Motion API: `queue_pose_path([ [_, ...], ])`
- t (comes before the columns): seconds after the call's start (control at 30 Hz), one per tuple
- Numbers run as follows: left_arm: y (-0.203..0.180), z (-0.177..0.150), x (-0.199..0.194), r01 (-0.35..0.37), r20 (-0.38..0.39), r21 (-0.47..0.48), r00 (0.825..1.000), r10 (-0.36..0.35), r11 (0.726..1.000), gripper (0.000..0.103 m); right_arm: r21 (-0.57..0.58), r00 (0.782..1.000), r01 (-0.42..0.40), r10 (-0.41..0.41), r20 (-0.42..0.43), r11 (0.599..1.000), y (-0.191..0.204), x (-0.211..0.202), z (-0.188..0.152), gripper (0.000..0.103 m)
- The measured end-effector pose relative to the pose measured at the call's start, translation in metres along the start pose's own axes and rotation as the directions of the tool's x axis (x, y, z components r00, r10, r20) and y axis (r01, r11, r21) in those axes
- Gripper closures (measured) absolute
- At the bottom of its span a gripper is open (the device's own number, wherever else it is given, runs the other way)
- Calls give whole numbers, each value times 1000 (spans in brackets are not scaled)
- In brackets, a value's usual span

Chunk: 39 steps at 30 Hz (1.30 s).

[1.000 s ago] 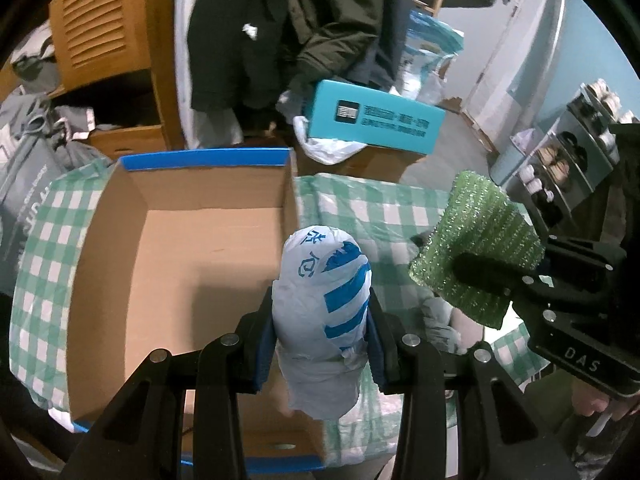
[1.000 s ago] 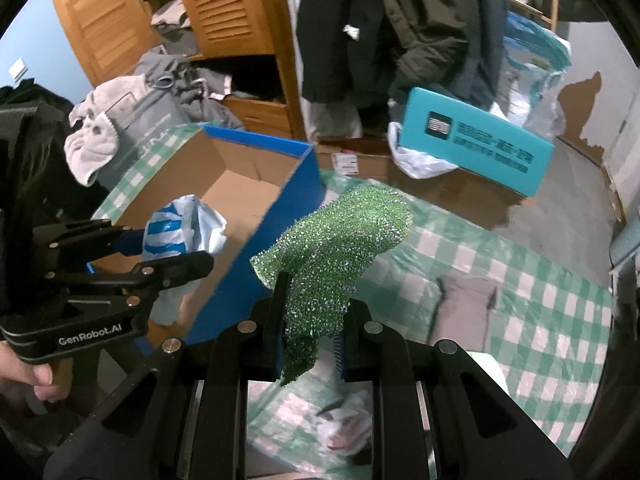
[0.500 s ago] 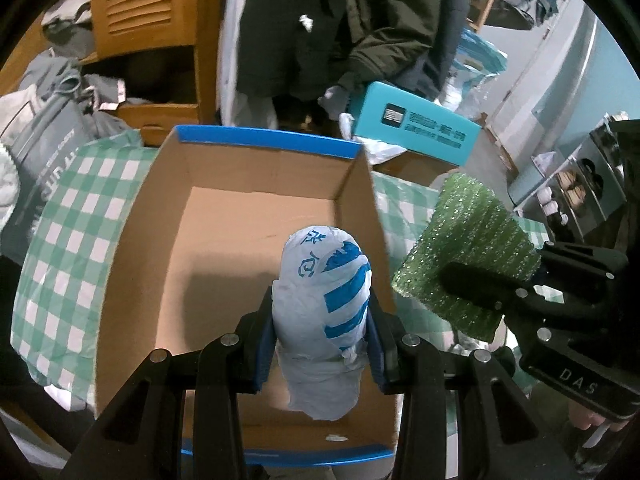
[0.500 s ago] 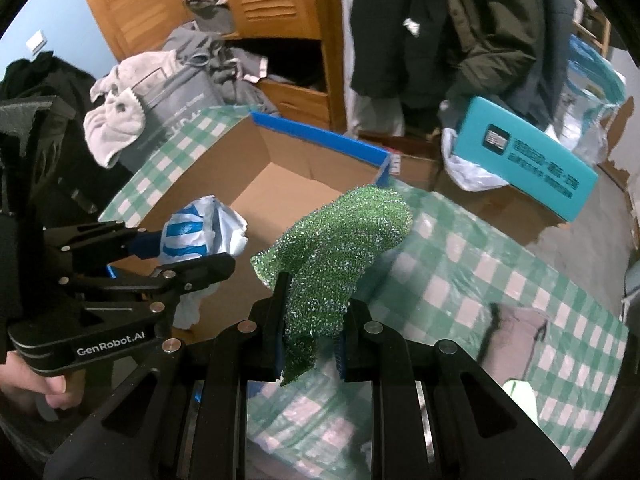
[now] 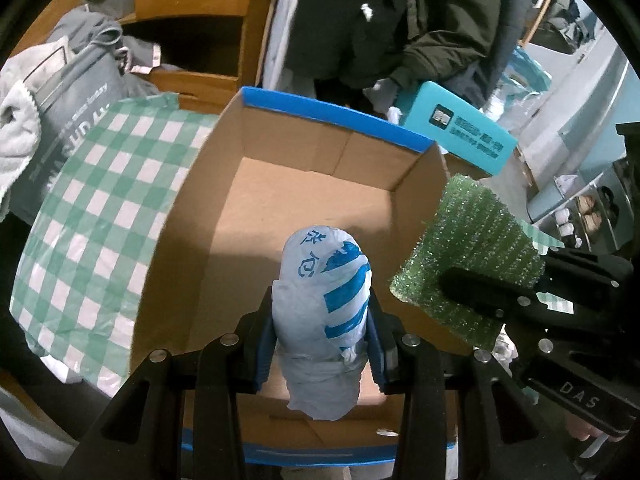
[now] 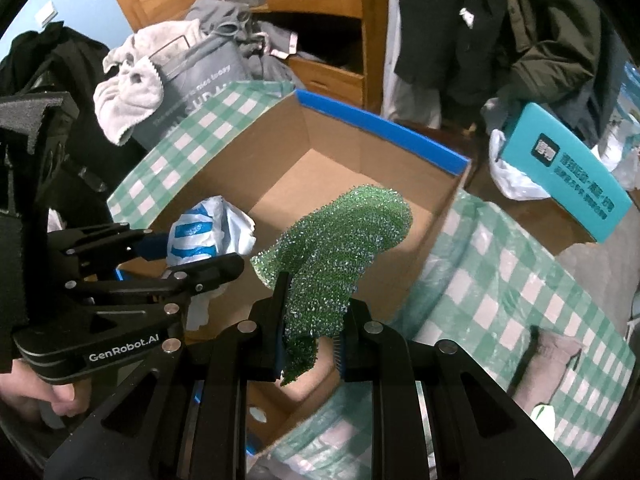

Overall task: Organize soft objects
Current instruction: 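Open left gripper over the box while right gripper releases the scrubber inside, then withdraw both grippers from the box back over the remaining items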

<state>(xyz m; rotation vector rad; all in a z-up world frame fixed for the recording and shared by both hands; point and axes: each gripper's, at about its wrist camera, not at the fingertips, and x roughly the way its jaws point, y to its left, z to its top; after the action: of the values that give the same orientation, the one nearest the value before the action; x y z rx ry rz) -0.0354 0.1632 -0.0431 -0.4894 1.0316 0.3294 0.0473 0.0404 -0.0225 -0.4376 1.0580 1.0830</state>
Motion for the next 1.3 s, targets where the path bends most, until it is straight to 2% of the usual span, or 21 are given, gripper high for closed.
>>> queue_pose_path([
  [0.13, 6, 0, 3, -30, -7, -14, 1000, 30, 999, 60, -8, 1000, -10, 9, -26, 1000, 5, 11, 4, 85],
  [0.23, 11, -1, 5, -50, -20, -27, 999, 50, 998, 53, -11, 999, -4, 4, -36, 1000, 7, 15, 5, 75],
  [0.3, 12, -1, 4, -67, -17, -30, 998, 67, 997, 46, -13, 999, 6, -6, -39, 1000, 8, 17, 6, 56],
  [0.37, 12, -1, 2, -85, -8, -25, 996, 84, 996, 40, -7, 999, 16, -17, -35, 1000, 6, 17, 6, 47],
  [0.4, 11, 0, 2, -92, -5, -21, 996, 92, 995, 37, -3, 999, 22, -22, -34, 1000, 5, 18, 6, 46],
  [0.5, 11, 0, 0, -103, 1, -18, 995, 103, 995, 36, 2, 999, 33, -33, -31, 999, 1, 17, 5, 46],
  [1.13, -16, 0, -2, -62, -2, 1, 998, 62, 998, 35, 70, 998, 57, -57, 3, 996, -30, -8, -13, 38],
  [1.3, -36, 0, -4, -69, 14, 54, 998, 69, 996, 34, 79, 997, 78, -78, 8, 994, -42, -16, -22, 38],
])
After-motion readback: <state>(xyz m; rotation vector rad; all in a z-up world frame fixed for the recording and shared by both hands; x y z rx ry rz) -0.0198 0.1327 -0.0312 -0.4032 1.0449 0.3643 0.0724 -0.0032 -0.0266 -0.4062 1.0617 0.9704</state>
